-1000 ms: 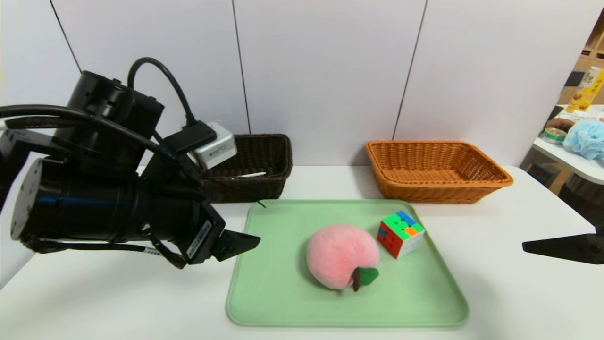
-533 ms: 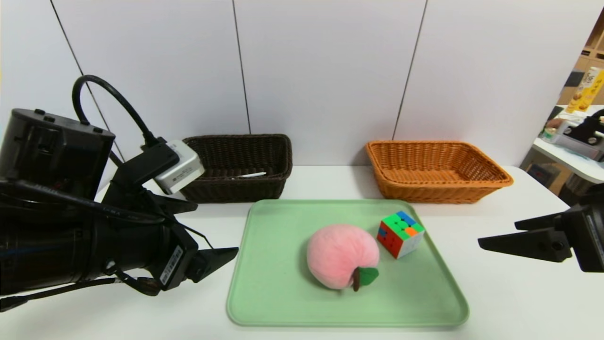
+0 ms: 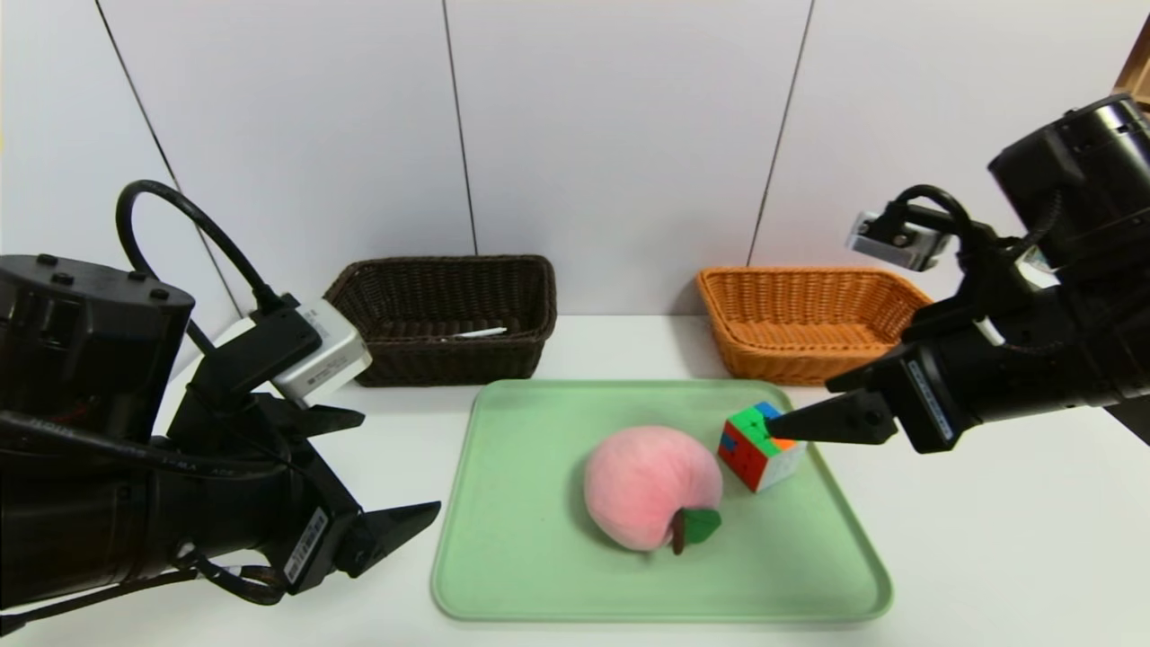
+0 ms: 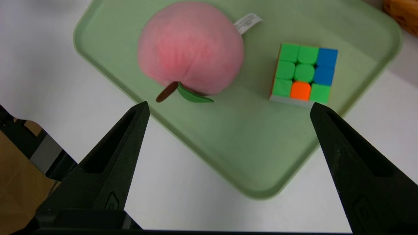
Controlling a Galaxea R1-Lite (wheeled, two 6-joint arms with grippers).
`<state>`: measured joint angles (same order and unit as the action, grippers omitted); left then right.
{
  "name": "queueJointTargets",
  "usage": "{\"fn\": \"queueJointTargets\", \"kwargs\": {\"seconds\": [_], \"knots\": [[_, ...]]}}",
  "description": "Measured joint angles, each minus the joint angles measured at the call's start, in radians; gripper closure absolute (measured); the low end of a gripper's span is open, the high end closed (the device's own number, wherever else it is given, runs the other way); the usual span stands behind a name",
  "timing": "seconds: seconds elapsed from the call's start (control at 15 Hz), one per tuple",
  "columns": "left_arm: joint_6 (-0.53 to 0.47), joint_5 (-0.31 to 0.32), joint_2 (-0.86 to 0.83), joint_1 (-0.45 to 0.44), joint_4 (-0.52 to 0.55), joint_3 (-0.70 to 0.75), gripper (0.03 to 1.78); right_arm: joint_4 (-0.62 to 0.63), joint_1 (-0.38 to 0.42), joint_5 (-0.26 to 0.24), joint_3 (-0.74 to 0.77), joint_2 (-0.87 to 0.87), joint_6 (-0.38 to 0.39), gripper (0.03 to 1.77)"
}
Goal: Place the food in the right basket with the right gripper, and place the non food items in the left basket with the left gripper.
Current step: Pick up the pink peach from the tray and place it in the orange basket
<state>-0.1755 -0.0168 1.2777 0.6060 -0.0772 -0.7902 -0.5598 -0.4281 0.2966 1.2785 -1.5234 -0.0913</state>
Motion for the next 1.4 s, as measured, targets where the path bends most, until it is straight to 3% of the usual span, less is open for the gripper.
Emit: {"fn": "queueJointTargets", "kwargs": {"seconds": [0.73,1.2,1.4], "knots": [[0.03,-0.006,0.002,-0.04,-0.001,0.004,0.12,0.054,-0.151,-0.006,0.195,-0.34,0.0,0.1],[0.033,-0.006,0.032,-0.047,0.001,0.003,0.12,0.053,-0.187,-0.079,0.19,-0.438,-0.006,0.1],[0.034,-0.006,0.039,-0.048,0.001,0.004,0.12,0.055,-0.213,-0.087,0.165,-0.454,-0.006,0.1]]}}
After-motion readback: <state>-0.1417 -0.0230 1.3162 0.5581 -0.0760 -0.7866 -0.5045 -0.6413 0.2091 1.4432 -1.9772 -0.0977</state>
